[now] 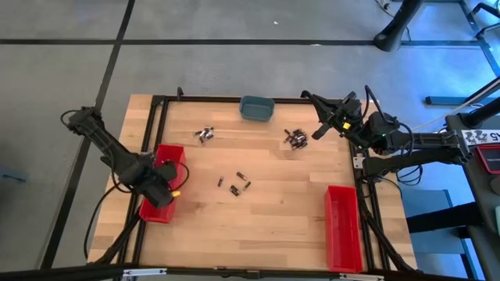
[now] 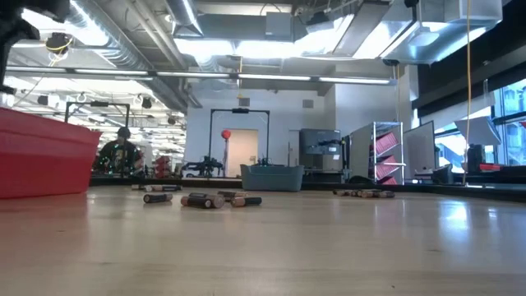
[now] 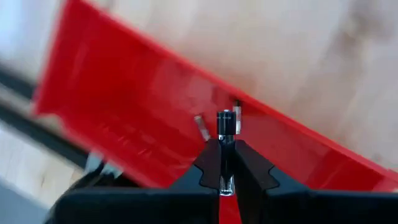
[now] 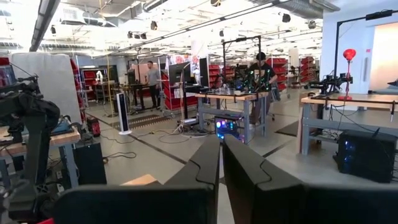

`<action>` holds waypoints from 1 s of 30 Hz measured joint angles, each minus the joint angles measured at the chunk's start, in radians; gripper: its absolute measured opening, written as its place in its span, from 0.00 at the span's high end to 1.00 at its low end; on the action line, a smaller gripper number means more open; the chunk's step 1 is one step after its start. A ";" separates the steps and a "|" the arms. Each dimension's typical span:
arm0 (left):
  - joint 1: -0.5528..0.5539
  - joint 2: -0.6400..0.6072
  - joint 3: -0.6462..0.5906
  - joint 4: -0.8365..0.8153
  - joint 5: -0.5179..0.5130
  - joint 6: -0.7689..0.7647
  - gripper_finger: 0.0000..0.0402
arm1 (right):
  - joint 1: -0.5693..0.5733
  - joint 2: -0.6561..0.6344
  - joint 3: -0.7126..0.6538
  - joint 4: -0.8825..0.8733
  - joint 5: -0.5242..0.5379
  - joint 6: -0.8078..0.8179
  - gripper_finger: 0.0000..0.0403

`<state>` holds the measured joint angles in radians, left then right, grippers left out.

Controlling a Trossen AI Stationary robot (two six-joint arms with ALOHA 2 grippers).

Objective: Sort batteries
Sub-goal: Put the silver battery into the left red bin

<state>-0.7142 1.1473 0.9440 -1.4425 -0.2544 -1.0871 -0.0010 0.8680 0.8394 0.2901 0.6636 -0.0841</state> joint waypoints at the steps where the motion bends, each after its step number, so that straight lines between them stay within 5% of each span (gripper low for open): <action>1: -0.005 0.000 -0.016 0.020 0.015 0.025 0.97 | 0.000 0.000 0.000 0.000 0.000 0.000 0.94; 7: -0.009 0.000 -0.123 0.085 0.113 0.048 0.89 | 0.000 0.000 0.000 0.006 0.000 0.001 0.94; 19: -0.006 0.000 -0.243 0.320 0.188 0.127 0.91 | 0.000 0.000 0.000 0.008 -0.001 0.038 0.94; 30: -0.005 0.000 -0.271 0.332 0.207 0.050 0.73 | 0.000 0.000 0.000 0.008 -0.001 0.038 0.94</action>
<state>-0.7193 1.1473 0.6727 -1.1102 -0.0475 -1.0366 -0.0006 0.8680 0.8394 0.2980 0.6624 -0.0460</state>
